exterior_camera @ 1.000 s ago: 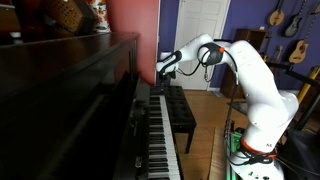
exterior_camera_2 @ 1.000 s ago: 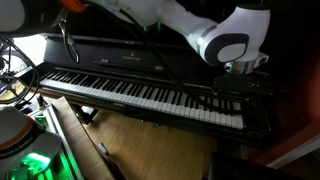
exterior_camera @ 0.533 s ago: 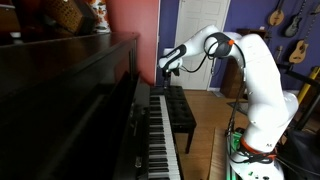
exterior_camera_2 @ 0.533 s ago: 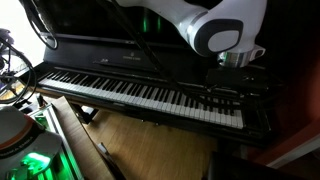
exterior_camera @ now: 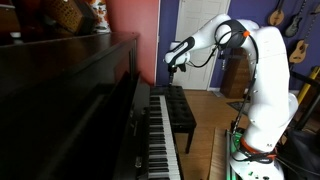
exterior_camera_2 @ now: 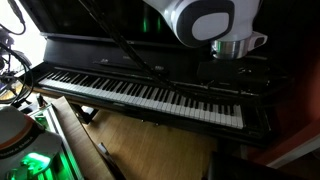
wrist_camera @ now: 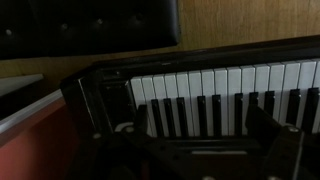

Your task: Press the second key, from the right, on the keyboard

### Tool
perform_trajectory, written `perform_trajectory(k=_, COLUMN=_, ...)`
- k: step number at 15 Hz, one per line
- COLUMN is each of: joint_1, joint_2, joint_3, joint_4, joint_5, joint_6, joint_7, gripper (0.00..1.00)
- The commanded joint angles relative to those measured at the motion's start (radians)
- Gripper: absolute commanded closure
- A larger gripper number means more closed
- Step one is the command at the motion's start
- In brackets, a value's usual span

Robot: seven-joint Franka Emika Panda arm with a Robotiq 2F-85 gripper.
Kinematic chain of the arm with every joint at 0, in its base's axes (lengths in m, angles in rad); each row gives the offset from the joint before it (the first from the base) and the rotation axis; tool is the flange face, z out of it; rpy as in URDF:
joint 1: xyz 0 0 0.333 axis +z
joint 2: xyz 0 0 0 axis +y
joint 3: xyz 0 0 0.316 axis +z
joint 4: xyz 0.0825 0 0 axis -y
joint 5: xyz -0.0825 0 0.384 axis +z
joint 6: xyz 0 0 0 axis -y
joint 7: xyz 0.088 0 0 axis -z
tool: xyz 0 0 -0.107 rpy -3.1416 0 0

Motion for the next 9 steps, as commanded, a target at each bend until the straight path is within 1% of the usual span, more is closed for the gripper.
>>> perform_trajectory(k=1, joint_1=0.021, joint_2=-0.019, joint_3=-0.029, joint_4=-0.021, joint_5=0.013, joint_6=0.011, joint_7=-0.009, gripper=0.00)
perform_trajectory(k=4, joint_1=0.025, joint_2=-0.060, joint_3=-0.042, joint_4=-0.069, joint_5=0.013, joint_6=0.028, joint_7=-0.009, gripper=0.00)
perform_trajectory(k=9, joint_1=0.030, joint_2=-0.065, joint_3=-0.043, joint_4=-0.078, joint_5=0.013, joint_6=0.030, joint_7=-0.008, gripper=0.00)
